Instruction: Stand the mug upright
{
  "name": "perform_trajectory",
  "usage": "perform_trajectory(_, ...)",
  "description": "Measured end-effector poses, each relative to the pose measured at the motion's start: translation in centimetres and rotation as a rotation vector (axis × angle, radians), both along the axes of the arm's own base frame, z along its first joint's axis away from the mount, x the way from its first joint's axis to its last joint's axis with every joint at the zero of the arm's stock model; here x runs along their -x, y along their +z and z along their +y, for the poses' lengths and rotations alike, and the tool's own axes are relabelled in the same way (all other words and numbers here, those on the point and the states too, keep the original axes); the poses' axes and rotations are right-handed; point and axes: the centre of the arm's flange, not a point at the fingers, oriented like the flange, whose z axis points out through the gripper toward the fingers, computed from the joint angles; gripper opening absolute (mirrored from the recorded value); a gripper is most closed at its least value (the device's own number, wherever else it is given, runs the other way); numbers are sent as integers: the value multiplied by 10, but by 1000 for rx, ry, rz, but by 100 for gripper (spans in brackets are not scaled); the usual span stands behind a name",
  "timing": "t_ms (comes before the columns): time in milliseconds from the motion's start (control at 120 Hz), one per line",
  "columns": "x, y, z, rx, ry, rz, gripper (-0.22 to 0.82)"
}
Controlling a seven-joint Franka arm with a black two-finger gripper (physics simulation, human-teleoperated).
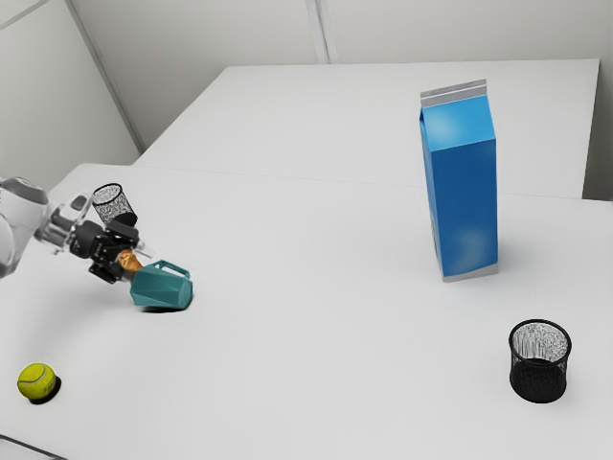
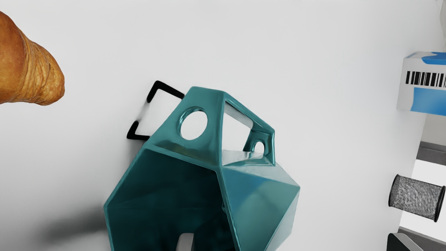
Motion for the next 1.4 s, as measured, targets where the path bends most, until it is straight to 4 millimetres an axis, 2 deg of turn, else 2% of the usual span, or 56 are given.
perform_trajectory(133,-2,-8,-6,10,5,-25,60)
perform_trajectory(300,-2,-12,-8,10,2,-46,17)
perform_trajectory(433,-3,-11,-8,2,-7,-62,-2)
perform_trajectory(633,-7,4,-16,-5,-38,-101,-13)
perform_trajectory(808,-10,50,-31,-26,-76,-183,-13)
perform_trajectory(875,-13,68,-47,-49,-116,-206,-13)
perform_trajectory(958,-24,94,-77,-120,-208,-219,-13)
perform_trajectory(1117,-45,138,-148,-352,-418,-215,-13)
perform_trajectory(1275,-65,164,-207,-589,-562,-212,-14)
perform_trajectory(1400,-73,164,-241,-694,-599,-210,-14)
